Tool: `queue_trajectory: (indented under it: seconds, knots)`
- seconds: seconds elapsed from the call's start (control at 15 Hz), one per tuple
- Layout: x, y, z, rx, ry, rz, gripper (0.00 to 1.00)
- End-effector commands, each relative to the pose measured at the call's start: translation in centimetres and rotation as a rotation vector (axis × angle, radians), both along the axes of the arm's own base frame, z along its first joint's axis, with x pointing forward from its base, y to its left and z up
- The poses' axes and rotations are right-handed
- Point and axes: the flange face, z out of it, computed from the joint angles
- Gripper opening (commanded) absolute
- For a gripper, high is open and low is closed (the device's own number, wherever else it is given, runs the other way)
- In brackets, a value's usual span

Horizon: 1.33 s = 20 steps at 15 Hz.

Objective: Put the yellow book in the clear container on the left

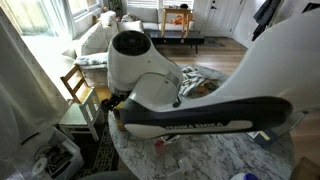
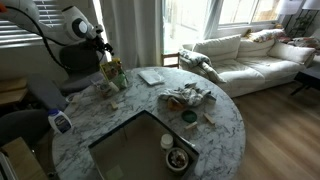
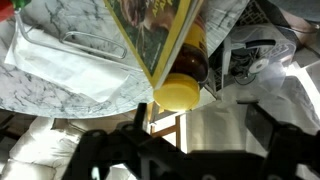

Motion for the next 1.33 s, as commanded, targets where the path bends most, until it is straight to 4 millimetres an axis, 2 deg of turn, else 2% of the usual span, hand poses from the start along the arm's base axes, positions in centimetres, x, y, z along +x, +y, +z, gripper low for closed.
queue_trajectory:
  seconds: [0.0,0.2,0.33,0.6,0.87,1.07,1.27]
  knots:
    - [-1.2,-2.6,3.5,0.054,0.015,0.003,1.0]
    - [-2.5,-4.3,6.3,0.087,0.052,0.065,1.0]
    - [-3.8,-5.6,7.4,0.104,0.096,0.096,1.0]
    - [-6.4,-7.3,8.8,0.129,0.232,0.195,1.0]
    - [-8.5,-10.0,10.0,0.086,0.363,0.194,1.0]
    - [-9.3,-11.9,11.4,0.036,0.383,0.164,1.0]
    - [-10.2,-12.9,12.8,0.021,0.397,0.157,1.0]
